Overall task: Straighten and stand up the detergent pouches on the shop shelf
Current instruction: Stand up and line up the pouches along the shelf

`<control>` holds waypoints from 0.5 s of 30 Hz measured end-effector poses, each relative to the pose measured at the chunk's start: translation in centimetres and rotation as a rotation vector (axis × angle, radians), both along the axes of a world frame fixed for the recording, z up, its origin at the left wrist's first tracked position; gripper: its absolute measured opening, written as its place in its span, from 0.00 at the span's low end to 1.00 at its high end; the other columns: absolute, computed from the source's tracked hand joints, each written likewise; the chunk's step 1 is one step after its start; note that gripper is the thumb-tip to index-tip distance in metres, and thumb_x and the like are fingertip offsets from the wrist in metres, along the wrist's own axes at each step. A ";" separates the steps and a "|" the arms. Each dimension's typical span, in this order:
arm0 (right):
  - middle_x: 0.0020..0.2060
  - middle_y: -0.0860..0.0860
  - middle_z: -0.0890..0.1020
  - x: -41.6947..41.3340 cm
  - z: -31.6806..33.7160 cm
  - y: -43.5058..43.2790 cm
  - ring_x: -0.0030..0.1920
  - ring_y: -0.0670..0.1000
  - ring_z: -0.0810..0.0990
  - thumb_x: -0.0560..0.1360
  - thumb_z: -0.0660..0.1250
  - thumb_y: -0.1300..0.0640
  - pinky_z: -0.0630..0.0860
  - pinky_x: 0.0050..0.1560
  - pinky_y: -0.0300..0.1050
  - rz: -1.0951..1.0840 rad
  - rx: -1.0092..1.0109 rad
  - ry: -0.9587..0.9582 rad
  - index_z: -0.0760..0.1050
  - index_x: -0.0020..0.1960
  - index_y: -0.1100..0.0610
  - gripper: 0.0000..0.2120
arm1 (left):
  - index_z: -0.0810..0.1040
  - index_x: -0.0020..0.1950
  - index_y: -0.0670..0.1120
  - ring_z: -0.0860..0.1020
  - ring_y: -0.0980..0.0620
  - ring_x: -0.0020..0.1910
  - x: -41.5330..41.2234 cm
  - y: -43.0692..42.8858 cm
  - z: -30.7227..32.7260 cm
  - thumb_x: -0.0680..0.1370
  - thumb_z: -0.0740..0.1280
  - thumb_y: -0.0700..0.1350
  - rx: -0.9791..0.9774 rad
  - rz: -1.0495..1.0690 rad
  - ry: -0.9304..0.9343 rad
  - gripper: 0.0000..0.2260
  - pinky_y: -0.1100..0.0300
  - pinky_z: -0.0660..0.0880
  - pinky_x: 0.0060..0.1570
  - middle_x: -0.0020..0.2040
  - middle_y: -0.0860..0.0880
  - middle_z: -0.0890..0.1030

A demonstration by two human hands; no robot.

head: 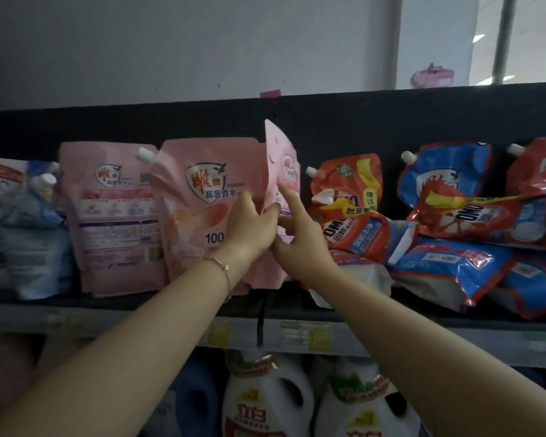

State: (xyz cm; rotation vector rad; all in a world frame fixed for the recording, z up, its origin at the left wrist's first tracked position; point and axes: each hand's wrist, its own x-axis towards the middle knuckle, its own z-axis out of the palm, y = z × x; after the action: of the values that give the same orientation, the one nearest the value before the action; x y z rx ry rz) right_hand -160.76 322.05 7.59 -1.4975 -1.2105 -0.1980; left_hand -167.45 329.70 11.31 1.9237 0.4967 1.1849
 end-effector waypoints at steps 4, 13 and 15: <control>0.56 0.51 0.83 -0.5 -1.2 -0.6 0.55 0.46 0.81 0.75 0.64 0.66 0.77 0.52 0.38 0.094 -0.064 -0.080 0.56 0.78 0.47 0.36 | 0.73 0.55 0.47 0.74 0.53 0.46 -1.0 -0.2 -2.0 0.80 0.63 0.48 0.016 0.167 0.001 0.07 0.63 0.66 0.44 0.46 0.53 0.77; 0.64 0.47 0.78 -0.8 -2.4 -1.4 0.56 0.46 0.80 0.77 0.63 0.59 0.80 0.54 0.51 0.220 -0.063 -0.078 0.67 0.71 0.48 0.23 | 0.73 0.50 0.45 0.77 0.55 0.40 -2.6 -1.5 -3.8 0.75 0.70 0.46 -0.075 0.357 -0.192 0.09 0.60 0.73 0.42 0.40 0.54 0.77; 0.57 0.47 0.81 -0.5 -2.0 -2.3 0.47 0.48 0.82 0.77 0.63 0.58 0.80 0.49 0.54 0.197 -0.068 -0.091 0.71 0.67 0.51 0.18 | 0.71 0.51 0.44 0.74 0.57 0.38 -2.9 -2.3 -4.0 0.75 0.70 0.43 -0.035 0.384 -0.233 0.10 0.67 0.71 0.37 0.40 0.54 0.74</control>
State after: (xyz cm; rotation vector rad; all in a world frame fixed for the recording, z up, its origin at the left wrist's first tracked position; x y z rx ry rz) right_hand -161.22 319.79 5.62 -1.4297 -1.4414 -0.0941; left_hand -170.37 327.45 7.30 1.6764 0.7765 1.6098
